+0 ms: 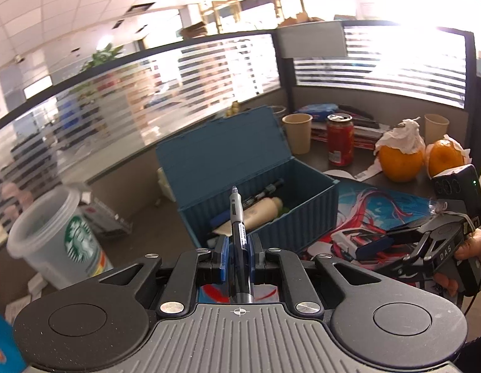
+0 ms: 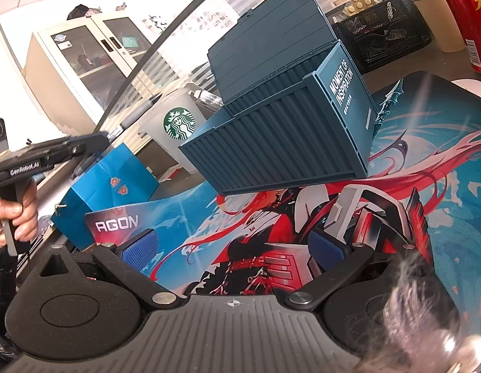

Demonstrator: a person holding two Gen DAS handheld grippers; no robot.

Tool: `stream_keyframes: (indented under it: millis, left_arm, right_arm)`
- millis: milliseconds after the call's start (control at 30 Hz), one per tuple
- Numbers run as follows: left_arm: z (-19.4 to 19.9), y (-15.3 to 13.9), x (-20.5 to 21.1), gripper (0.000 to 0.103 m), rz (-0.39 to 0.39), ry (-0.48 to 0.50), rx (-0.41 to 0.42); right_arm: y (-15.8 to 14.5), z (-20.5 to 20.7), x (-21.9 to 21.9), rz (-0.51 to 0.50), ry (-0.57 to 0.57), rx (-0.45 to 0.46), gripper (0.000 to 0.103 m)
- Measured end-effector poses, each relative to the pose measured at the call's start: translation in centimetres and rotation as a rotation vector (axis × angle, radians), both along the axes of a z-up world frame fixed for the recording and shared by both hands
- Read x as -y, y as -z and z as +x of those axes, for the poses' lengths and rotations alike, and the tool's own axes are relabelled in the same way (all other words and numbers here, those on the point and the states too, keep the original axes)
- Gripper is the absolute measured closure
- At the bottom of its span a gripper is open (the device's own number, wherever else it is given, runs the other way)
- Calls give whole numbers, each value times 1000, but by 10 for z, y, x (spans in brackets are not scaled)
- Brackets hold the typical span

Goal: Organize rigid objects
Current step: 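Carry the gray pen into the teal box with the left gripper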

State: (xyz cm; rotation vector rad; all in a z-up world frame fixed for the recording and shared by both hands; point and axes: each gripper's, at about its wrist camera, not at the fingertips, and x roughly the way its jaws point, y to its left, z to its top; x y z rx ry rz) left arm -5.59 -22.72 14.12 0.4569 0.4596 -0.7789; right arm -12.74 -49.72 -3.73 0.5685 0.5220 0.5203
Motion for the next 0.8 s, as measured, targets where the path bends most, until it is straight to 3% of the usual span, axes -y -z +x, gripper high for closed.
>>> stream_keyframes:
  millis: [800]
  left_arm:
    - [38, 10, 84, 92, 133, 188, 0]
  right_arm:
    - [0, 0, 0, 1, 0, 0, 0]
